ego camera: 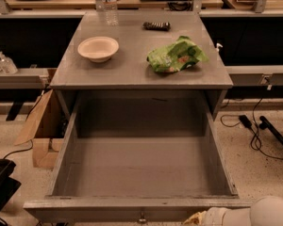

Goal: Close top drawer

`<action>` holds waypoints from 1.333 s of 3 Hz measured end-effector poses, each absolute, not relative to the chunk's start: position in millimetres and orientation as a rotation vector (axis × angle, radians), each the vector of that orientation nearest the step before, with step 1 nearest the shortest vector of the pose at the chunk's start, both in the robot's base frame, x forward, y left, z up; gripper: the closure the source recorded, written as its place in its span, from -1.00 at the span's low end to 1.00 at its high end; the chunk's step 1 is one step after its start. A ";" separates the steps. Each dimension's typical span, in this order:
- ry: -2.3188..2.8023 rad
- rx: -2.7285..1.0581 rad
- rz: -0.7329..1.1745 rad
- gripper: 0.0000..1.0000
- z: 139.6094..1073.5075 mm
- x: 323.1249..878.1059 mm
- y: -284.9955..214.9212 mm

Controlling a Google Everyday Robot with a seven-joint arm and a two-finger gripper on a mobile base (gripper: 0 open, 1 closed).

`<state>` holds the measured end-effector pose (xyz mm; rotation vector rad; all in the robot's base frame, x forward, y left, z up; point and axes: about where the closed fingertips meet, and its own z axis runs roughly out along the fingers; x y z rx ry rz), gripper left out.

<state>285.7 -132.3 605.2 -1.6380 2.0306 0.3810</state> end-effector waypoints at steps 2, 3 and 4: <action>1.984 -1.651 0.373 1.00 593.2 309.1 -123.2; 1.966 -1.638 0.366 1.00 587.6 346.6 -114.8; 1.966 -1.634 0.364 1.00 586.4 351.0 -114.2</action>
Offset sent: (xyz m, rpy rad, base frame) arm 0.1075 0.0380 -0.0307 0.0350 -0.0886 0.0700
